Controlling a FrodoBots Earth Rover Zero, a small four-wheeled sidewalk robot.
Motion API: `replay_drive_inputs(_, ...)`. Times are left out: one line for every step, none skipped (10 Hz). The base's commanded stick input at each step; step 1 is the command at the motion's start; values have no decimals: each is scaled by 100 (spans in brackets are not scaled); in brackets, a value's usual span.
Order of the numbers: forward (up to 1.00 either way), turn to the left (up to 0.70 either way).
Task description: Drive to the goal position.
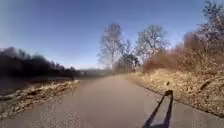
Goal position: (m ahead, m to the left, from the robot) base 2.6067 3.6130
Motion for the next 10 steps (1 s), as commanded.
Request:
replay_drive_inputs(85, 0)
replay_drive_inputs(85, 0)
replay_drive_inputs(85, 0)
replay_drive_inputs(85, 0)
replay_drive_inputs(85, 0)
replay_drive_inputs(85, 0)
replay_drive_inputs(85, 0)
replay_drive_inputs(85, 0)
replay_drive_inputs(85, 0)
replay_drive_inputs(85, 0)
